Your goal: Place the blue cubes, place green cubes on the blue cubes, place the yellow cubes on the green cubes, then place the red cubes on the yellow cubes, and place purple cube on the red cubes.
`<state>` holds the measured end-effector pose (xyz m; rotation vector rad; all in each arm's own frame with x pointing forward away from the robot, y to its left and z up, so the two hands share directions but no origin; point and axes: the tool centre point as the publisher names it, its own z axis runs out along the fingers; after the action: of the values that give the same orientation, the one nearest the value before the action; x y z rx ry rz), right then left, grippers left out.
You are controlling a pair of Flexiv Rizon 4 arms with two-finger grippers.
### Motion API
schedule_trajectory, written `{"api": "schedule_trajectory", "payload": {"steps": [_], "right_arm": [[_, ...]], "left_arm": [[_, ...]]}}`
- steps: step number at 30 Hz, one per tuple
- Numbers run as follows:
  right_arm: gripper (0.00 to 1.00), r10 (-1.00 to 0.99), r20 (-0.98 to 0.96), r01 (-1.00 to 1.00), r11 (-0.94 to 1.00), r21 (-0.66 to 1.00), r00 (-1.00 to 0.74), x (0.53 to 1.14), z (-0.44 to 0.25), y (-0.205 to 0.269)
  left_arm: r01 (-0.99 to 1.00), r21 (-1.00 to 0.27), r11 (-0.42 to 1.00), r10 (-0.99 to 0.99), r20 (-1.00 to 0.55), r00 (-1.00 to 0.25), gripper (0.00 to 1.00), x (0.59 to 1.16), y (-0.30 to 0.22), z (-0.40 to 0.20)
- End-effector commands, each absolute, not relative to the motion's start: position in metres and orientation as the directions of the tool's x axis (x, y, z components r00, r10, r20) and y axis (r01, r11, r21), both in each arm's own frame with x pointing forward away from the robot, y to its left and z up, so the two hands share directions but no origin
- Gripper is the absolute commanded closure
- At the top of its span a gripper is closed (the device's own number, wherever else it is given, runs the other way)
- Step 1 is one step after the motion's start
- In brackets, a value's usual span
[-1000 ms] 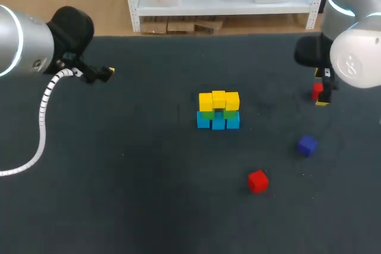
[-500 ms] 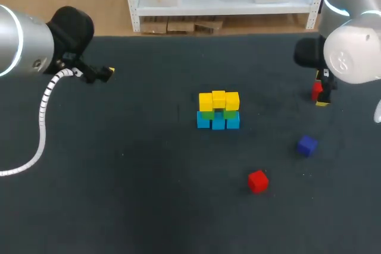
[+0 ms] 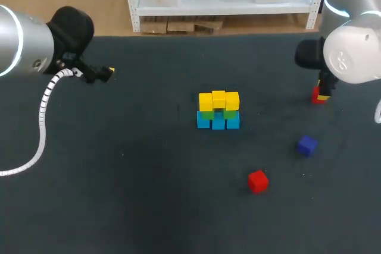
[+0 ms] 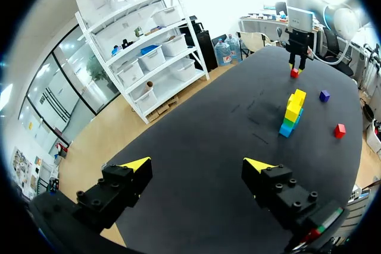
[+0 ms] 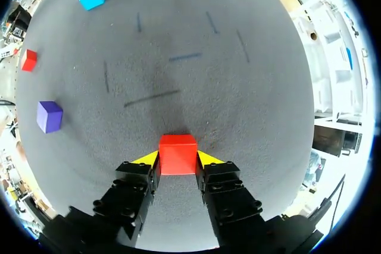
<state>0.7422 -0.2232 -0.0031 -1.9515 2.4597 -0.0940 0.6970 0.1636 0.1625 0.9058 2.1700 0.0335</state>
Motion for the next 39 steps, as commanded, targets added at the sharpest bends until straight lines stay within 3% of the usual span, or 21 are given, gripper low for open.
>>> {"api": "schedule_trajectory", "payload": {"steps": [1,17,25,39], "right_arm": [[1.0,-0.972,0.018,-0.972,0.232,-0.048,-0.233,0.741,-0.004,-0.223],[1.0,-0.964,-0.045,-0.962,0.266,-0.065,-0.263,0.721,0.069,-0.209],[1.0,-0.978,-0.101,-0.97,0.195,-0.143,-0.182,0.698,0.13,-0.161],[1.0,-1.0,-0.028,-0.981,0.016,-0.191,-0.011,0.682,0.164,-0.095]], "left_arm": [[0.599,0.294,0.745,0.616,-0.648,-0.448,0.0,0.698,0.165,0.162],[0.599,0.294,0.745,0.616,-0.648,-0.448,0.0,0.698,0.165,0.162],[0.599,0.294,0.745,0.616,-0.648,-0.448,0.0,0.698,0.165,0.162],[0.599,0.294,0.745,0.616,-0.648,-0.448,0.0,0.698,0.165,0.162]]}}
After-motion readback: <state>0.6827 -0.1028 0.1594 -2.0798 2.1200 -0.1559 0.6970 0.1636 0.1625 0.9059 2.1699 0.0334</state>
